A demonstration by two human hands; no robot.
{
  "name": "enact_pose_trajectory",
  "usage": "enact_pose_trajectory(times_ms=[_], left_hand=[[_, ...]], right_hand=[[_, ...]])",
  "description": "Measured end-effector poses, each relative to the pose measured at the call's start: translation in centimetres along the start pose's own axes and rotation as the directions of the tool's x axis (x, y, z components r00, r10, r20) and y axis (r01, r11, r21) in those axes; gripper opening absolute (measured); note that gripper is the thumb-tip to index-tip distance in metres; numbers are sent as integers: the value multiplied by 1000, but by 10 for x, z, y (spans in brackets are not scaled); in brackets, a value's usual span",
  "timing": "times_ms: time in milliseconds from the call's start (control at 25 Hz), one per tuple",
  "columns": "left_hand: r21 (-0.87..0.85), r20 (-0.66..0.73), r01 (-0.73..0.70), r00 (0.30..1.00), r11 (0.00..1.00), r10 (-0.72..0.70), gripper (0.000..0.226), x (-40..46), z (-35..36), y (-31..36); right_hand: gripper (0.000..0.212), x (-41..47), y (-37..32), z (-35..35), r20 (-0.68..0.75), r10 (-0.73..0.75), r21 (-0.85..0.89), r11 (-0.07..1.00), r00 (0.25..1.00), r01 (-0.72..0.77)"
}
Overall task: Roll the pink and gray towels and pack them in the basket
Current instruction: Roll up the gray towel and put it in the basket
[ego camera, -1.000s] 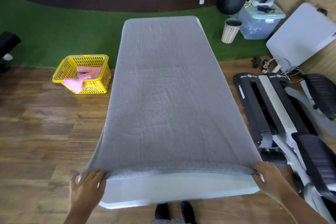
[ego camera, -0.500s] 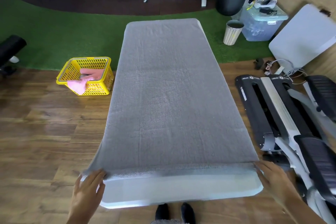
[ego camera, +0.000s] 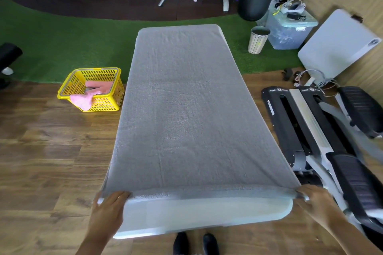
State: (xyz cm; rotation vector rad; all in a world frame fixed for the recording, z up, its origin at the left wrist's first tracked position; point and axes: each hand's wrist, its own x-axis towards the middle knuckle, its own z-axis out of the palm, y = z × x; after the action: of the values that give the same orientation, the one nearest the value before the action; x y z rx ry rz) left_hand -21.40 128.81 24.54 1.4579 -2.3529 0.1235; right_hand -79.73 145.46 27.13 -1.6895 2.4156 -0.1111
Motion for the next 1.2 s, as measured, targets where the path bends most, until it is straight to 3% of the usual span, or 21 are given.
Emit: enact_pose_trajectory(times_ms=[80,120,160,240,320,400,560,720,800,880,1000,1120,1200], left_hand=[[38,24,71,997,997,-72,44,-10,-6,-13],[52,38,101,994,994,-103,47,-16,-8,-20],[68,53,119,991,991,-122,48,-20,-9,-25],[81,58,123,990,989,-128,47,-23,-8,-27],[68,18,144,989,987,-145,42,-20,-5,-22],[26,-33,159,987,987,-158,36,-18,-3,-17],[-17,-34,70,997,997,-71,34,-23,-1,-18],[36,-16,62,998,997,-61,30,-18,-2,-14],[73,-10,58,998,996,-57,33,-13,-3,-10],[116,21,10,1000,993,-13,46,-10,-5,-15],[124,85,-50,996,991,40,51,-12,-8,-26],[62,77,5,997,998,-10,49,-8,-11,-23],[36,34,-11,999,999,10,48,-5,-9,-14]], right_hand=[[21,-1,-5,3,35,11,36,999,999,-12],[15,-1,-10,3,47,-8,31,1000,999,7],[7,0,-14,5,32,-57,30,998,998,56],[13,2,-24,6,-29,-143,31,989,989,144],[12,3,-35,2,-45,-140,15,990,989,141],[34,5,-40,2,-71,-109,2,994,992,109],[42,2,-36,10,-87,-109,19,994,990,111],[47,3,-33,15,-17,-98,35,995,995,98],[39,4,-36,10,23,-101,-3,995,995,101],[13,5,-40,3,20,-141,-70,987,990,142],[24,2,-41,3,25,-181,-72,981,983,182],[10,3,-50,-1,-53,-154,-90,985,987,149],[32,7,-53,1,-94,-105,-83,992,990,97]])
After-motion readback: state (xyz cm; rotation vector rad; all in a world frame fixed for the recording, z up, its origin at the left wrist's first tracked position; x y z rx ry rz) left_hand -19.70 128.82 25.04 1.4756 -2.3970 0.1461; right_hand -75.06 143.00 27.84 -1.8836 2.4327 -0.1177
